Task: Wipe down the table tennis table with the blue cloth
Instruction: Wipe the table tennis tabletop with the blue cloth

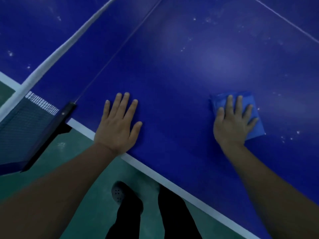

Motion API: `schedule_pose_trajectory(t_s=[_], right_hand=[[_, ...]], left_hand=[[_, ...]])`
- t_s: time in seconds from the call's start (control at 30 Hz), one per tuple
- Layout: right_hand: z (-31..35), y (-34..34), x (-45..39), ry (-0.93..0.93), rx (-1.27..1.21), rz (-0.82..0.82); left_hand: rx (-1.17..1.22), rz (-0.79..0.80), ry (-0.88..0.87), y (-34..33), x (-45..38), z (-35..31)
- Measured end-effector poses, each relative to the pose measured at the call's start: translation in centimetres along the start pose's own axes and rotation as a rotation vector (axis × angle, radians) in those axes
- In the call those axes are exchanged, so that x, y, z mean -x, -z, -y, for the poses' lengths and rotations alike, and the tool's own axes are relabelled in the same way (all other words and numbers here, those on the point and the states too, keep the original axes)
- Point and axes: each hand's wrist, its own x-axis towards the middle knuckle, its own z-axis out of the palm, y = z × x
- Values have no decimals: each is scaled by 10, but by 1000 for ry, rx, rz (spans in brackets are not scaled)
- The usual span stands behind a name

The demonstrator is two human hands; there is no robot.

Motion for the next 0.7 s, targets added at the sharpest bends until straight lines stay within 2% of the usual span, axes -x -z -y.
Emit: schedule_pose_trajectory(t_s=[0.03,0.07,0.1,0.17,0.2,0.23,0.27,0.3,0.4,0.47,0.5,0.53,0.63,0.67,0.7], right_hand=[[18,-2,1,-39,6,-16],[38,-7,11,18,34,-36],[58,-15,28,173,61,-45],[81,-29,73,692,105,3],[80,-31,83,862,117,27],[74,-28,73,919,111,56],[63,-23,51,862,109,39],[52,-19,25,710,120,-5],[8,3,-47,57,50,-13],[14,8,-44,-188,-46,-35],[32,2,-26,-192,-7,-57],[53,-7,-1,-100,26,-82],[97,-34,90,486,83,-14],[95,-35,102,609,102,28],[84,-31,98,635,103,64]], left_hand=[[2,4,1,0,0,1],[3,8,1,1,0,2],[4,10,2,1,0,1],[13,7,5,2,-1,0],[18,8,3,2,-1,0],[21,12,1,2,-2,0],[18,15,3,2,-2,1],[13,18,6,3,-2,2],[6,35,-3,4,-3,1],[4,42,3,5,-3,0],[0,49,7,4,-4,-1],[-2,56,9,4,-4,0],[7,45,-7,3,-4,0],[10,45,-13,3,-4,1],[8,48,-16,3,-3,1]])
